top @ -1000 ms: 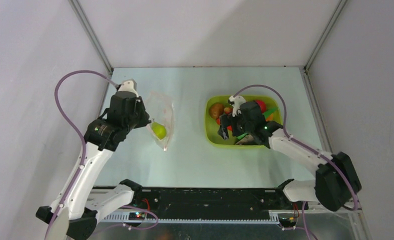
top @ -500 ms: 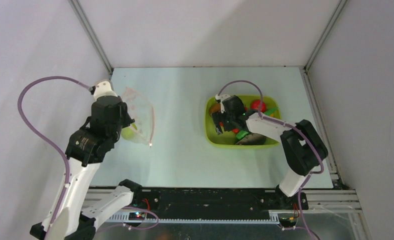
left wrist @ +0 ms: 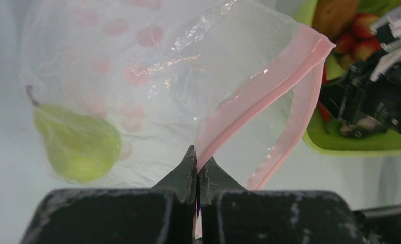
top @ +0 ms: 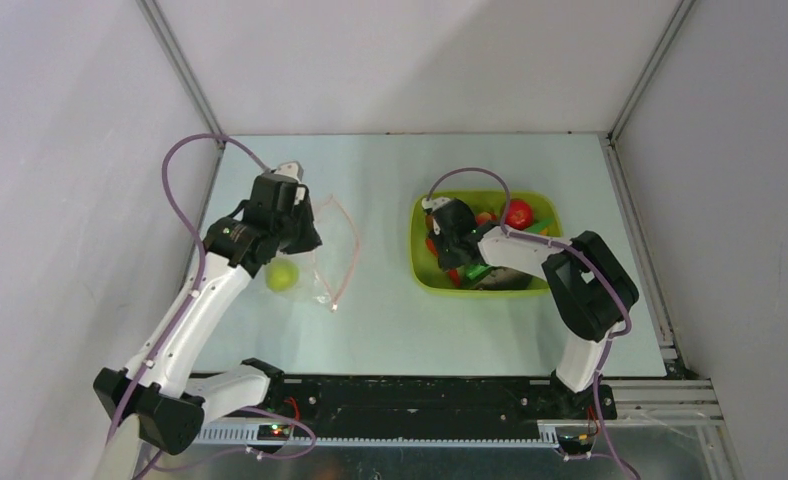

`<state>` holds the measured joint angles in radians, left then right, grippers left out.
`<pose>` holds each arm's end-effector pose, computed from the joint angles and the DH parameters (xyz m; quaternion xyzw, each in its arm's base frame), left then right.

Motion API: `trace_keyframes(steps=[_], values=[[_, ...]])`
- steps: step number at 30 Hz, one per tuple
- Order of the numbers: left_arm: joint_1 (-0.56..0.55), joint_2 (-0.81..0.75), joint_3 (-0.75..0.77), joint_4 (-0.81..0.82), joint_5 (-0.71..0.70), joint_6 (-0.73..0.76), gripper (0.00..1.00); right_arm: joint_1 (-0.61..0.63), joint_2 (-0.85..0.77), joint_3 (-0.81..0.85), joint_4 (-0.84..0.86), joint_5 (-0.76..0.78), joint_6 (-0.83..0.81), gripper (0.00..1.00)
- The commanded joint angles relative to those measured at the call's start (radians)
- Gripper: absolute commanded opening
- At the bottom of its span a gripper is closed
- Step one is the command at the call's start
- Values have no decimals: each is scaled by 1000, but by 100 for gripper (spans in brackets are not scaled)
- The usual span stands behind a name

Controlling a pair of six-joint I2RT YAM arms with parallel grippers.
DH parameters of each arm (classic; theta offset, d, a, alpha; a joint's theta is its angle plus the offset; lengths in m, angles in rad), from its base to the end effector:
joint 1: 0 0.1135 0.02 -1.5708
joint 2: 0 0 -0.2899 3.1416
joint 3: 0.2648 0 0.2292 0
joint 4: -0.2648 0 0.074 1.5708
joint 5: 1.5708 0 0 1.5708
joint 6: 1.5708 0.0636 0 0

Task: Place the food in the zip-top bag and seal the zipper
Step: Pick up the fake vegetable from the bin, then place the fake vegetable in the zipper food storage bag.

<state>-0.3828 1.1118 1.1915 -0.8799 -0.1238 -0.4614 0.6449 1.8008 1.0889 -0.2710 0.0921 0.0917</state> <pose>0.1911 -0.0685 0.3524 -0.0596 0.9233 -0.1014 0.3657 0.2983 0.2171 0.1824 -0.2483 0.9234 0.0631 0.2859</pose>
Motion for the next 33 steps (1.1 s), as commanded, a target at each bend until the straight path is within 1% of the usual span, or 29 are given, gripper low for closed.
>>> trace_keyframes(steps=[1,4,11,15,21,25,27,28,30,31,33], values=[[4,-15,-11,80,176,13,0,1,-44,29,-15,40,22,16],[4,-20,-22,102,228,13,0,3,-93,28,-17,53,28,10],[3,-40,-33,130,261,4,0,6,-206,3,-29,77,64,3],[4,-31,-19,133,256,-11,0,2,-298,-31,-41,71,93,2],[-1,32,41,107,270,-49,0,-3,-490,-98,-55,23,172,2],[-14,80,91,89,282,-72,0,-10,-589,-132,-45,-123,204,4],[-30,102,115,82,284,-75,0,3,-629,-145,-32,-243,224,4],[-43,105,127,79,281,-75,0,10,-643,-147,-26,-270,230,5],[-57,108,123,73,272,-75,0,37,-693,-148,-6,-353,247,6],[-61,103,116,82,271,-69,0,53,-703,-149,13,-416,275,6],[-73,93,84,103,288,-42,0,75,-716,-149,50,-491,345,7]])
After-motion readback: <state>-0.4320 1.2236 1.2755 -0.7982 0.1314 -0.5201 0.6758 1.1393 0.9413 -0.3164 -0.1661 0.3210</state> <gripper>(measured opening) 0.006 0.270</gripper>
